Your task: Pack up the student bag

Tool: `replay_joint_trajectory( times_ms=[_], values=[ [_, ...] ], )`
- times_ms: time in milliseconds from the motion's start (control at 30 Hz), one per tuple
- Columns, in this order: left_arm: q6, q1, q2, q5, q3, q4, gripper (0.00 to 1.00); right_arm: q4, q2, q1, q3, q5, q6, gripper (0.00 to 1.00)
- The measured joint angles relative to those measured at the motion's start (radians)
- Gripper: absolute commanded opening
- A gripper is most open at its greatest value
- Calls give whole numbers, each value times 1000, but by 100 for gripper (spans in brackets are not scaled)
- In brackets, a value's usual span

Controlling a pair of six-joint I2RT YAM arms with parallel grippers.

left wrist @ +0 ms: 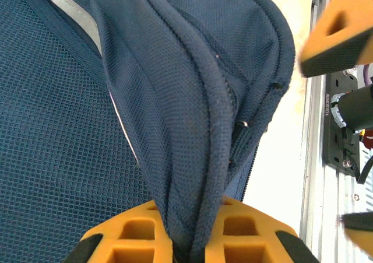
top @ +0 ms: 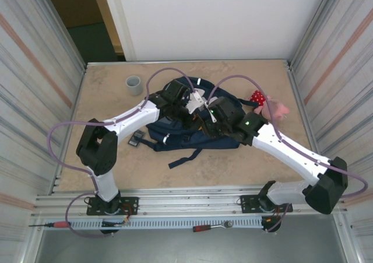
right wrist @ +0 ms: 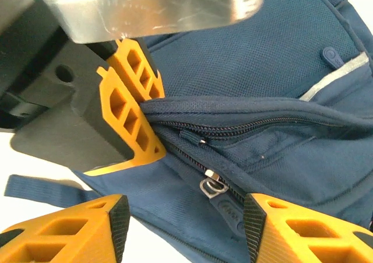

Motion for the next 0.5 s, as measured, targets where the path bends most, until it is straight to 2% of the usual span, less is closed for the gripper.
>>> replay_joint_trajectory(
  times_ms=[333,500],
  values=[
    [-14,5,6,3,5,1,0,30,4,-48,-12,-32,-70,46],
    [-21,5,9,3,5,1,0,43,6,-64,-23,-52,-78,46]
  ],
)
